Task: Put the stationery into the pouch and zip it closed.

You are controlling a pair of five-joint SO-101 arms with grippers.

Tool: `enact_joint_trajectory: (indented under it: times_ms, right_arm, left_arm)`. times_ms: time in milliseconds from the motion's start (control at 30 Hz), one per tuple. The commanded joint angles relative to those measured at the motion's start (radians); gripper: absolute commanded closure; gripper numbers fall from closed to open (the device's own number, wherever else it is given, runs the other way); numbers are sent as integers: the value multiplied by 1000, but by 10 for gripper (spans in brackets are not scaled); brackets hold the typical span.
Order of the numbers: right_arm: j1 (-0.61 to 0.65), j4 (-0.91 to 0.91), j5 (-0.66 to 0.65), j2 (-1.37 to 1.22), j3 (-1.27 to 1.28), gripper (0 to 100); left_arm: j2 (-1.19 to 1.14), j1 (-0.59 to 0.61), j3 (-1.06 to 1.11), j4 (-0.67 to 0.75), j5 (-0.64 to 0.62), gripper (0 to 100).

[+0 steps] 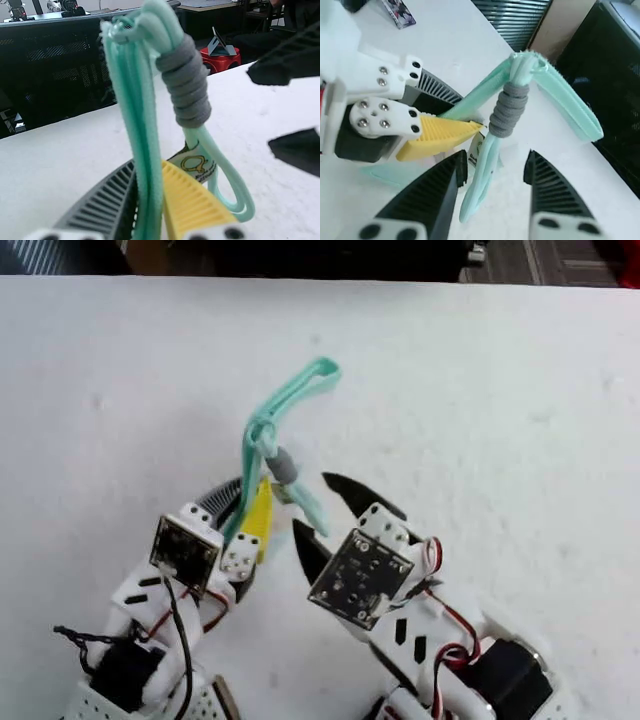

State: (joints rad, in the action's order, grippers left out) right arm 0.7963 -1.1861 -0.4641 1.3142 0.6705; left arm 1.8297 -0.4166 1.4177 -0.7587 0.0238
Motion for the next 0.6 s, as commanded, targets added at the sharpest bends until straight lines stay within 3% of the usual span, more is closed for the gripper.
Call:
enact_joint_trajectory:
  times_ms: [0, 167, 367, 567]
  right_arm:
    - [51, 99, 6, -5, 0, 845]
    - [64, 200, 6, -27, 0, 847]
    - [-16, 246, 8, -156, -6, 847]
    - [-31, 302, 103, -170, -2, 847]
  left_arm:
    - [2, 2, -5, 17, -9, 977]
    - [2, 2, -5, 15, -9, 977]
    - [2, 2, -5, 15, -9, 977]
    - [2, 4, -5, 15, -9, 977]
